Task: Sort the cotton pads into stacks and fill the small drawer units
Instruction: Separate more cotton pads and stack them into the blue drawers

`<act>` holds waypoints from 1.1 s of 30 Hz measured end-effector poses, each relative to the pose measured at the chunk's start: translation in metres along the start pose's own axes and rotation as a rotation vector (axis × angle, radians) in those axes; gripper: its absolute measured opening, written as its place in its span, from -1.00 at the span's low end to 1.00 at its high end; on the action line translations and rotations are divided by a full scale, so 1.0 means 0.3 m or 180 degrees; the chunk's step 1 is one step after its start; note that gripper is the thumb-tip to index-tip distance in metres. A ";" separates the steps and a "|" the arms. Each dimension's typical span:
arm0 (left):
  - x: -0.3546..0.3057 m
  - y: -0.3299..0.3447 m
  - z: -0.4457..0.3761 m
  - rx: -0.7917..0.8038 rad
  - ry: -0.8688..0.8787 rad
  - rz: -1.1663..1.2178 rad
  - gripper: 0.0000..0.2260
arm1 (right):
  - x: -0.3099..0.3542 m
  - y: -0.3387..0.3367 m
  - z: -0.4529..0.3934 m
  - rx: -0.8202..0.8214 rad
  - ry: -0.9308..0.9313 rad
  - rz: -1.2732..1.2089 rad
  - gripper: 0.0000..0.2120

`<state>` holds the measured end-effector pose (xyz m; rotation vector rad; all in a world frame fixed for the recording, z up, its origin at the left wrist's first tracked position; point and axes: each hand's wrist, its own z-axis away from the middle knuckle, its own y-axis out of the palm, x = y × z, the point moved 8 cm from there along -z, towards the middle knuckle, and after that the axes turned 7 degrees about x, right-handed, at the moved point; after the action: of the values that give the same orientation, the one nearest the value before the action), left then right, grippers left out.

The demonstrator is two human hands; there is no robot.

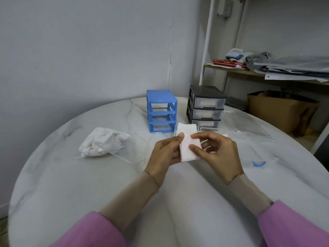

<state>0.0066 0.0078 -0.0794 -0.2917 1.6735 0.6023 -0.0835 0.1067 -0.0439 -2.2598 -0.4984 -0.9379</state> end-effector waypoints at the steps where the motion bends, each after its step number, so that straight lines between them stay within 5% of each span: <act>1: -0.003 0.003 0.003 0.0010 0.0039 -0.0035 -0.81 | 0.006 0.000 0.001 -0.0004 -0.0069 0.0131 -0.79; 10: -0.043 -0.016 0.000 -0.0097 0.0493 0.0043 -0.86 | -0.010 0.048 0.016 0.0194 0.0283 -0.0218 -0.62; 17: -0.062 -0.018 -0.011 -0.0003 0.0684 0.0046 -0.85 | 0.005 0.033 0.011 0.0041 0.0226 -0.0524 -0.77; 27: -0.110 0.056 -0.104 -0.0018 0.1037 -0.1148 -0.80 | -0.008 -0.172 -0.089 -0.0356 -0.0092 -0.0210 -0.77; 33: -0.100 0.118 -0.182 -0.0005 0.1218 -0.1741 -0.76 | -0.160 -0.269 -0.201 -0.0412 0.0463 0.0484 -0.86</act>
<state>-0.0512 0.0034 -0.0372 -0.8751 1.8466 0.1386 -0.1901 0.1198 -0.0131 -2.2855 -0.2040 -1.0727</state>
